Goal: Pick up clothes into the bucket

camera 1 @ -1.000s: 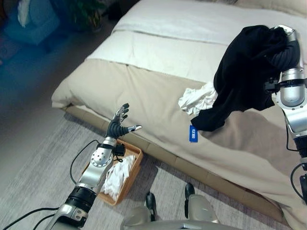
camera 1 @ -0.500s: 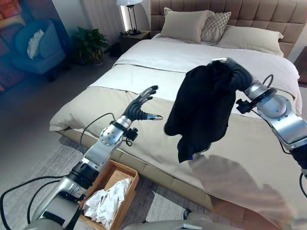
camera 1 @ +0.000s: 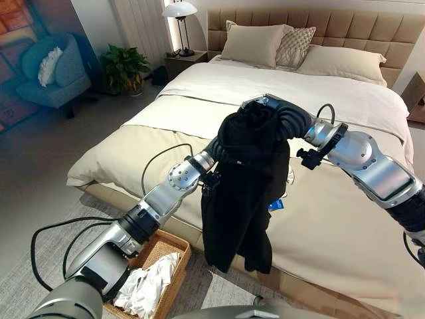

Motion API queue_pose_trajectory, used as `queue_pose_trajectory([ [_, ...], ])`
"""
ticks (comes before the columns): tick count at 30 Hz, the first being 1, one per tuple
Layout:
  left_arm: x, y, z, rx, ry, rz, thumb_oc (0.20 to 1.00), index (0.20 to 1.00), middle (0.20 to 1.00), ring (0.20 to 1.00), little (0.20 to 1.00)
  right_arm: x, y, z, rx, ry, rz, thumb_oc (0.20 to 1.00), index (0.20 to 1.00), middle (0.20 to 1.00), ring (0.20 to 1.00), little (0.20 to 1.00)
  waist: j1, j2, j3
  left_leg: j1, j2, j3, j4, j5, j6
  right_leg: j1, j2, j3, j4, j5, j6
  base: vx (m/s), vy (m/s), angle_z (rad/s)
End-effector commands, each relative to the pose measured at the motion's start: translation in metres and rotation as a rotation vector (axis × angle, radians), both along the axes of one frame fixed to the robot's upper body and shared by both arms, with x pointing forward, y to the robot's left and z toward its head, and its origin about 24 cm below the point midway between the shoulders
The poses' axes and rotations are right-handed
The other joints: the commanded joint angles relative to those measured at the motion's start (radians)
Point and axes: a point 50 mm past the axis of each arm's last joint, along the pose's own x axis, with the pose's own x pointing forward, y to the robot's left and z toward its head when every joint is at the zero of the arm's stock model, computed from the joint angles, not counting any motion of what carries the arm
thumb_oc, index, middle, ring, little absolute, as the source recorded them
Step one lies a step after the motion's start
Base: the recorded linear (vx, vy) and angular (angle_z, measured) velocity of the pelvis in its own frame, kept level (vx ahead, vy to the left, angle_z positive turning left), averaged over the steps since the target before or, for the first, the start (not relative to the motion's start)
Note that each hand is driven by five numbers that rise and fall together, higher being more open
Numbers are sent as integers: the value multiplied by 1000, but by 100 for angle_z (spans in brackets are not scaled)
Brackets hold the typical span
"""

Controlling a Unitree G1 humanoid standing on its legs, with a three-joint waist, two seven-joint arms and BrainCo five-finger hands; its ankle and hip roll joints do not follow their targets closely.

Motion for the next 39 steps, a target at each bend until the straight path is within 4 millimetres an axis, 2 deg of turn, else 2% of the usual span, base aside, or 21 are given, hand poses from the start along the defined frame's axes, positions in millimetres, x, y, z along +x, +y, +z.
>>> queue_pose_trajectory([
  [1,2,-39,12,-10,38,-147,1000,1000,1000,1000,1000,-20,24,41,170,-132,178,200,200,200,200,200,-9,-63,-64,-63,-32,-45,90,-70,-14,71,-77,-47,-65,26,71,-11,8,4],
  [6,-5,-56,8,2,120,-257,1000,1000,1000,1000,1000,-22,24,44,191,-145,183,200,200,200,200,200,-18,-58,-59,-66,-31,-44,90,-67,-14,68,-79,-49,-64,30,72,-5,7,7],
  [7,-8,-62,2,5,173,-292,586,586,586,586,586,-23,23,44,206,-150,176,200,200,200,200,200,-22,-54,-57,-61,-30,-44,90,-74,-14,72,-77,-50,-63,24,74,0,0,0],
  [8,-9,-64,1,4,195,-309,278,278,278,278,278,-22,22,45,216,-155,168,200,200,200,200,200,-23,-53,-58,-61,-30,-44,89,-73,-14,71,-77,-50,-63,24,74,0,0,0],
  [9,-9,-64,1,4,195,-310,200,200,200,200,200,-22,22,45,217,-155,167,200,200,200,200,200,-23,-54,-58,-61,-30,-44,89,-73,-14,71,-77,-50,-63,24,74,0,0,0],
  [11,-13,-65,-5,-5,254,-343,200,200,200,200,200,-21,17,47,244,-189,130,200,200,200,200,200,-26,-53,-58,-62,-32,-45,89,-75,-12,70,-79,-48,-62,25,76,0,0,0],
  [13,-13,-62,-8,-15,272,-335,200,200,200,200,200,-19,13,49,252,-215,97,868,868,868,868,868,-27,-52,-59,-64,-34,-46,89,-75,-11,68,-79,-47,-62,25,77,0,0,0],
  [14,-12,-55,-10,-27,295,-329,200,200,200,200,200,-18,6,50,272,-245,51,1000,1000,1000,1000,1000,-27,-52,-60,-71,-37,-47,90,-68,-9,61,-82,-45,-60,33,76,0,0,0],
  [16,-12,-49,-14,-33,310,-315,200,200,200,200,200,-17,1,48,282,-252,20,1000,1000,1000,1000,1000,-25,-51,-59,-65,-35,-49,90,-76,-9,67,-81,-47,-60,25,77,0,0,0],
  [17,-10,-27,-22,-46,344,-268,200,200,200,200,200,-12,-13,46,298,-277,-72,1000,1000,1000,1000,1000,-19,-50,-58,-68,-36,-52,91,-76,-8,66,-82,-50,-59,25,76,-31,7,0],
  [19,-7,-2,-27,-24,351,-203,200,200,200,200,200,-7,-28,40,293,-279,-163,1000,1000,1000,1000,1000,-13,-49,-58,-69,-36,-53,90,-76,-8,66,-83,-52,-61,26,76,0,0,0],
  [20,-7,-2,-27,-24,351,-203,200,200,200,200,200,-7,-28,40,293,-279,-163,1000,1000,1000,1000,1000,-13,-49,-57,-68,-36,-53,90,-76,-8,67,-83,-52,-61,26,76,0,0,0],
  [21,-5,32,-27,-2,341,-129,200,200,200,200,200,-2,-44,32,274,-272,-257,1000,1000,1000,1000,1000,-2,-47,-58,-76,-38,-54,90,-66,-7,61,-86,-55,-64,35,76,0,0,0],
  [25,-9,102,-24,-6,330,63,200,200,200,200,200,5,-75,10,285,-208,-417,1000,1000,1000,1000,1000,21,-44,-59,-67,-36,-59,88,-76,-7,74,-85,-63,-73,30,77,10,-1,0],
  [29,-25,168,-15,-37,280,284,200,200,200,200,200,4,-104,-16,293,-135,-556,1000,1000,1000,1000,1000,43,-45,-57,-71,-37,-68,90,-76,-9,80,-87,-72,-77,27,76,0,0,0],
  [30,-26,168,-15,-37,281,286,200,200,200,200,200,4,-103,-16,292,-134,-553,1000,1000,1000,1000,1000,41,-45,-58,-70,-37,-68,90,-76,-9,81,-87,-72,-78,27,76,12,-2,5],
  [33,-41,223,-5,-98,184,548,200,200,200,200,200,-1,-131,-39,321,-67,-681,1000,1000,1000,1000,1000,60,-49,-52,-78,-41,-82,93,-75,-10,84,-86,-84,-78,21,73,13,-1,8],
  [34,-41,223,-5,-98,184,548,200,200,200,200,200,-1,-130,-39,321,-67,-680,1000,1000,1000,1000,1000,59,-49,-52,-78,-42,-83,93,-76,-10,84,-86,-85,-78,21,73,4,5,12],
  [36,-52,250,6,-115,88,702,200,200,200,200,200,-6,-148,-52,335,-30,-767,1000,1000,1000,1000,1000,72,-48,-41,-89,-45,-93,99,-76,-11,83,-88,-93,-75,16,69,-6,8,24],
  [37,-53,250,6,-114,88,703,200,200,200,200,200,-6,-148,-52,335,-29,-766,1000,1000,1000,1000,1000,70,-49,-41,-89,-45,-94,100,-76,-11,83,-88,-94,-75,16,69,-3,5,28],
  [39,-65,273,26,-66,-67,866,200,200,200,200,200,-11,-166,-71,341,15,-873,1000,1000,1000,1000,1000,84,-48,-26,-101,-50,-107,109,-78,-11,80,-90,-103,-68,11,66,-11,4,24],
])
